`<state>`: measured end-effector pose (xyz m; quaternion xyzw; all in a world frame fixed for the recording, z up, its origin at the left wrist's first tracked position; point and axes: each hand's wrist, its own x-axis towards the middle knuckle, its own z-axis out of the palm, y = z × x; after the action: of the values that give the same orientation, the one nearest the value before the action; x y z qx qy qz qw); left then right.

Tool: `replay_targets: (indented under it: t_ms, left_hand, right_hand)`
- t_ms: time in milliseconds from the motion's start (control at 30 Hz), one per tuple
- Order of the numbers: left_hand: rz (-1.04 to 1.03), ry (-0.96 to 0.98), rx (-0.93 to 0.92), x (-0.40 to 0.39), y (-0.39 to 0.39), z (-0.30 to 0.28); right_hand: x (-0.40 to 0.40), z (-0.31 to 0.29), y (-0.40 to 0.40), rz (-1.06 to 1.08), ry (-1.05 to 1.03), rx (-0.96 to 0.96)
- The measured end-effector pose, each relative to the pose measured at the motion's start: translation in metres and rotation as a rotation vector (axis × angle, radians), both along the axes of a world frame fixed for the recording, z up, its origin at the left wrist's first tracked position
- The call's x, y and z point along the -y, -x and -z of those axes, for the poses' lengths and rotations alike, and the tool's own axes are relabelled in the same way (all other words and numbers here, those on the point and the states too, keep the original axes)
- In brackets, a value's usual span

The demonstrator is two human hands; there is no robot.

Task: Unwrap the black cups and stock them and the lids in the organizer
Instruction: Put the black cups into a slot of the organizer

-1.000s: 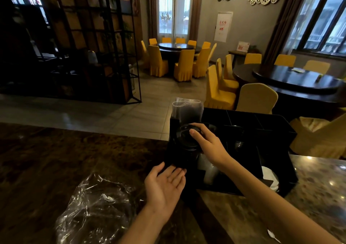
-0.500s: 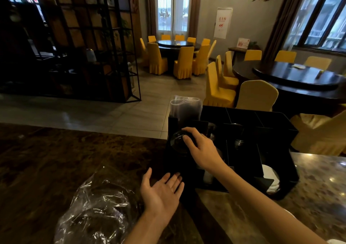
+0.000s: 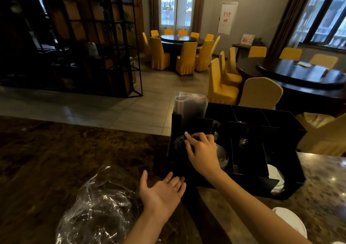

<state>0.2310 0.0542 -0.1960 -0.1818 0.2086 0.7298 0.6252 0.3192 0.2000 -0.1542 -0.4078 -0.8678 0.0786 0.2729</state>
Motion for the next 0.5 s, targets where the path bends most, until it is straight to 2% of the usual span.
replay_targets:
  t_ms: [233, 367, 500]
  left_hand:
    - [-0.09, -0.007, 0.092, -0.007, -0.001, 0.011]
    - [-0.128, -0.042, 0.121, -0.008, 0.003, 0.017]
    - [-0.129, -0.076, 0.13, -0.009, 0.012, 0.017]
  right_hand:
    - [-0.001, -0.001, 0.0, 0.04, -0.031, 0.04]
    - [0.006, 0.001, -0.001, 0.005, -0.035, 0.127]
    - [0.015, 0.004, -0.008, -0.034, -0.179, 0.165]
